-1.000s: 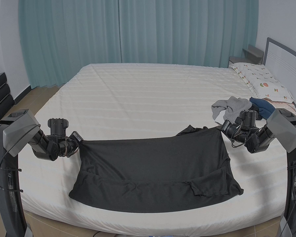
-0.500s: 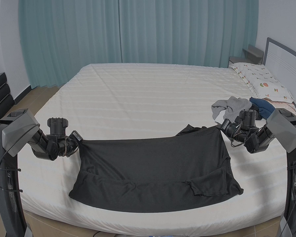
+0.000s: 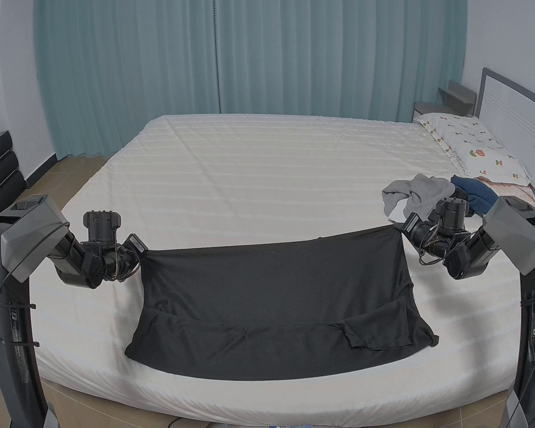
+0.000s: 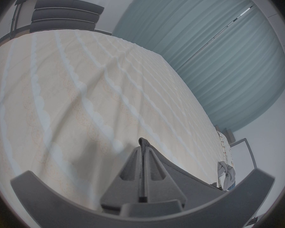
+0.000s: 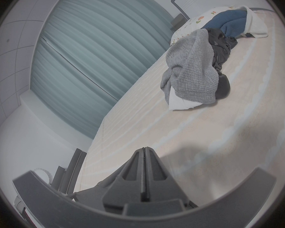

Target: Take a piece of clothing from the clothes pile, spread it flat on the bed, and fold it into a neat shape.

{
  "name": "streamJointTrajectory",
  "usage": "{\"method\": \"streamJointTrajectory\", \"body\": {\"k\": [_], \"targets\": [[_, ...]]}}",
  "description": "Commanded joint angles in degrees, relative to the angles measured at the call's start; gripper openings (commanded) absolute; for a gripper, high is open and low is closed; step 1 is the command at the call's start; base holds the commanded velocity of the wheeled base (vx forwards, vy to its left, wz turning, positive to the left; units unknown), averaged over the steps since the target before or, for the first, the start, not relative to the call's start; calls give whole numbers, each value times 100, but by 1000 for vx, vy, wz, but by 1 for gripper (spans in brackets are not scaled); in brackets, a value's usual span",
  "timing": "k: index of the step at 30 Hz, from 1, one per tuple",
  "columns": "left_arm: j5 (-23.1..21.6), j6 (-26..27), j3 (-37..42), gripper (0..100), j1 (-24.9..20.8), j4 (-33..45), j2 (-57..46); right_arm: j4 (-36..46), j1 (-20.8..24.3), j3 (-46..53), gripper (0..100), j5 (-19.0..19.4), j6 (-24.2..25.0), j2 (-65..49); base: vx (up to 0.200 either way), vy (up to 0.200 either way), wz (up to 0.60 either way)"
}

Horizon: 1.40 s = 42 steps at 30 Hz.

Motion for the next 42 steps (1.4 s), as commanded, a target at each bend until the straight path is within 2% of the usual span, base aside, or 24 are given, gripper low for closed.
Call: {"method": "streamJointTrajectory", "body": {"k": [1,7,11,19,31,37,42], "targets": [[-1,2,9,0,-1,-1,-5,17,-3,50,0,10,-4,29,0,0,0],[-1,195,149,0,-1,-9,-58,26,-108,314,0,80,-39,-85,0,0,0],[-10,485,413,0,-19,-53,-287,0,-187,560,0,265,-39,-235,0,0,0],[43,467,527,0,-45,-888,-251,-299,-205,595,0,274,-30,-208,0,0,0],[25,485,712,0,-45,-862,-295,-281,-205,797,0,300,-48,-261,0,0,0],[16,529,940,0,-45,-862,-392,-255,-205,1166,0,344,-355,-463,0,0,0],[16,986,1345,0,-45,-888,-559,-255,-214,1694,0,493,-575,-797,0,0,0]]}}
